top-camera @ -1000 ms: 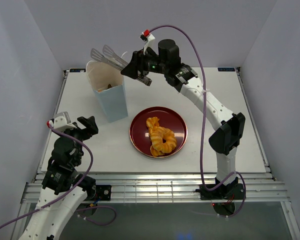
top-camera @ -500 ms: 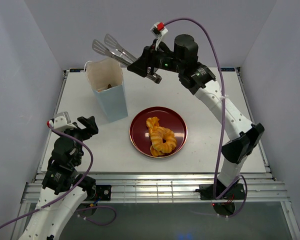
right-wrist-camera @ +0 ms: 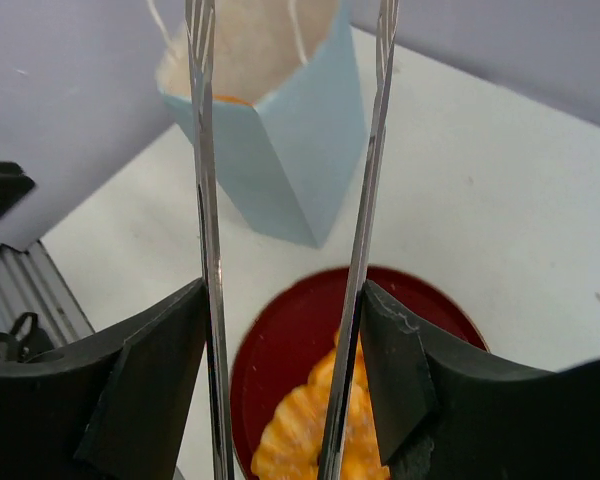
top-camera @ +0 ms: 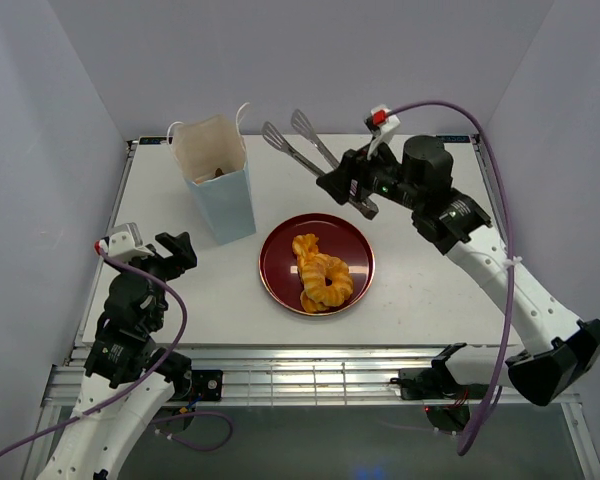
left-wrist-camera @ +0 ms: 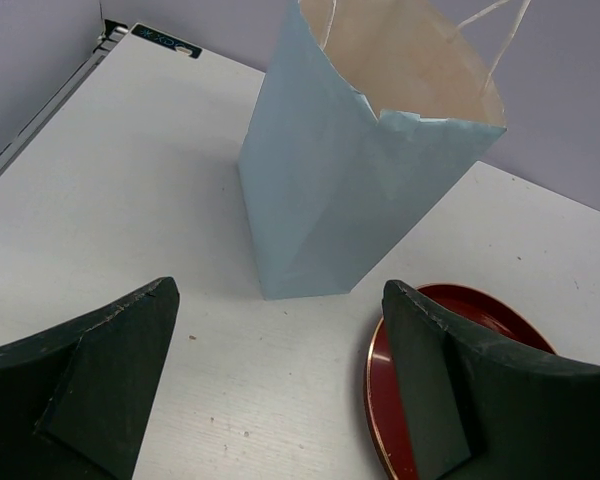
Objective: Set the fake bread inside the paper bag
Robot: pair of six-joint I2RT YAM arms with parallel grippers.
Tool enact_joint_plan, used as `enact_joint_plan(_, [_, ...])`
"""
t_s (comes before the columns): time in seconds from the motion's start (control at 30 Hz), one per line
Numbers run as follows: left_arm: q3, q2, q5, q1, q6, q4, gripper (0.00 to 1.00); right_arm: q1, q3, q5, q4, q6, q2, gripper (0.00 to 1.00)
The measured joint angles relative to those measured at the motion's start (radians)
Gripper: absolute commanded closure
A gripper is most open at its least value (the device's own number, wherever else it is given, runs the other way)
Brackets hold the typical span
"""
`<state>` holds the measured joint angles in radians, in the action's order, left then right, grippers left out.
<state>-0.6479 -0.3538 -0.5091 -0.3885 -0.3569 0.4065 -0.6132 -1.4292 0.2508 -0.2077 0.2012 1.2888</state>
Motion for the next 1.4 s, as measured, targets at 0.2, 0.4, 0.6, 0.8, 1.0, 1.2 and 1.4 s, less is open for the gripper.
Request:
enact_joint_plan(0.2, [0.000,-0.005,0.000,0.000,0.000,0.000,0.07,0.029,0.309,-0.168,-0.014,-0.012,-0.193,0.34])
enact_joint_plan(0.4, [0.000,-0.011,0.000,0.000,0.000,0.000,0.07,0.058,0.573,-0.308,-0.016,-0.003,-0.330,0.33])
enact_joint_plan(0.6, [0.000,-0.019,0.000,0.000,0.000,0.000,0.07,0.135,0.724,-0.387,-0.023,0.025,-0.359,0.33])
enact_joint_plan(0.8, [0.000,-0.023,0.001,0.000,0.000,0.000,0.07,0.249,0.803,-0.404,0.008,0.048,-0.359,0.33])
enact_joint_plan(1.0, [0.000,-0.027,0.001,0.000,0.000,0.000,0.07,0.332,0.870,-0.363,0.058,0.063,-0.318,0.32])
enact_joint_plan(1.2, [0.000,-0.030,0.001,0.000,0.000,0.000,0.07,0.352,0.877,-0.349,0.105,0.077,-0.235,0.30])
enact_joint_plan(1.4, [0.000,-0.030,0.002,0.000,0.000,0.000,0.07,0.367,0.889,-0.345,0.140,0.078,-0.180,0.30])
